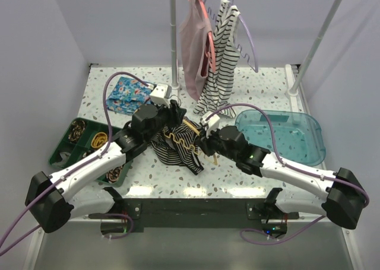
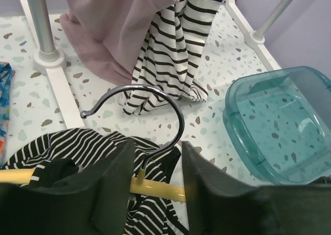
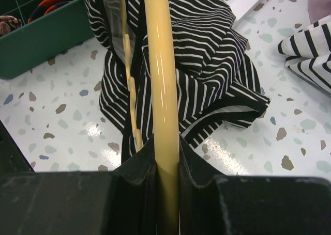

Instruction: Place the tank top on the hanger

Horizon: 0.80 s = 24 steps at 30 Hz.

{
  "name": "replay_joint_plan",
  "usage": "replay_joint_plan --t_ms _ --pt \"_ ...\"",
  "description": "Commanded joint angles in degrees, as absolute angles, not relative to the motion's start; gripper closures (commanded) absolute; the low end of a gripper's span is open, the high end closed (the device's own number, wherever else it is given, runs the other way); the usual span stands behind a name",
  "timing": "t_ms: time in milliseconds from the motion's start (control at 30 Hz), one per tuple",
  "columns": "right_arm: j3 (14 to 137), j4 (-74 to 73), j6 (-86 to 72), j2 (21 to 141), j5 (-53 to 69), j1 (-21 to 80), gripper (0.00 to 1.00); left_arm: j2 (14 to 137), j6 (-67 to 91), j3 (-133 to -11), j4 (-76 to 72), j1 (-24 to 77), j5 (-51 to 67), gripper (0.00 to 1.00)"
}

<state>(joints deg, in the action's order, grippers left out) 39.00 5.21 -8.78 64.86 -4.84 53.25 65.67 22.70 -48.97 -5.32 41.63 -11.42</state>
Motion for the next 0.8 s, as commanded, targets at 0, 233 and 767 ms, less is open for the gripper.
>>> replay_joint_plan --t_ms 0,233,767 --pt "42.4 10.1 -10.0 65.0 -6.1 53.4 1.0 65.7 21.3 -48.6 -9.4 41.5 -14.4 0.67" --pt "42.3 8.2 -12.1 63.4 -9.1 53.4 0.97 65.9 21.6 -50.5 -5.3 42.2 -19.6 1.0" --pt "32.4 -4.3 -21.5 37.7 -20.7 53.4 0.42 69.6 23.8 -57.0 -0.1 43.1 -34.4 1.0"
